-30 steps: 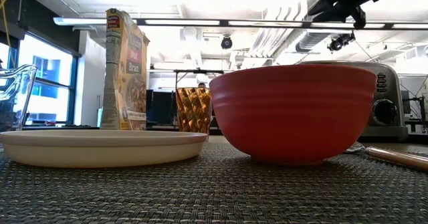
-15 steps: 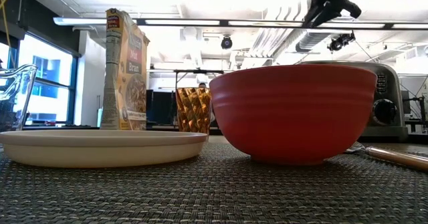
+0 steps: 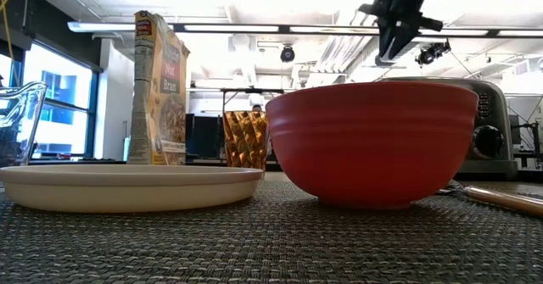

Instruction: Arrange a breakfast setting

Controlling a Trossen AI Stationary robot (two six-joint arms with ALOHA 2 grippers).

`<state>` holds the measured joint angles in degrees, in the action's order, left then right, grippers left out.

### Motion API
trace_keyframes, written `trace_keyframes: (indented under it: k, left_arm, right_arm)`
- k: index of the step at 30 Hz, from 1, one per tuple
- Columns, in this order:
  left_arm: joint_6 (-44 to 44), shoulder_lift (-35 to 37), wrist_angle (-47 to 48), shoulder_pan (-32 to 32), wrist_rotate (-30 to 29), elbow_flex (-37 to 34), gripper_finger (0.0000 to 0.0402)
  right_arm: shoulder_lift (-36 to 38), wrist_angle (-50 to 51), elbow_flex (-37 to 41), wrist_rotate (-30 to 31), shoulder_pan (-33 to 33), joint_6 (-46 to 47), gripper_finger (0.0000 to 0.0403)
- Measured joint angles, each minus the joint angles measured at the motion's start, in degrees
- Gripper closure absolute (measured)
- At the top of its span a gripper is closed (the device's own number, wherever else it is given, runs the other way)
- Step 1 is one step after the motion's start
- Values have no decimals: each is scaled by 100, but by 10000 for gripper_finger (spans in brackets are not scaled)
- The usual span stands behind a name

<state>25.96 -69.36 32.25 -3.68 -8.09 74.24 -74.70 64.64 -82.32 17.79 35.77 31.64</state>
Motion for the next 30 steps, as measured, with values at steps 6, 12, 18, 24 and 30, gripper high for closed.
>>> trace_keyframes:
  k: [6,12,18,24,30]
  left_arm:
    - [0,0,6,0,-1,0,307]
    - [-9,0,9,0,-1,0,307]
    - [-9,0,11,0,1,0,307]
    - [-11,0,11,0,-1,0,307]
    - [-27,0,13,2,-1,-2,307]
  right_arm:
    - [-346,514,0,249,0,157,308]
    - [-576,588,0,270,0,161,308]
    - [-772,738,0,268,-2,246,308]
    - [-915,844,0,258,-9,248,308]
    - [-1031,896,0,204,-17,305,308]
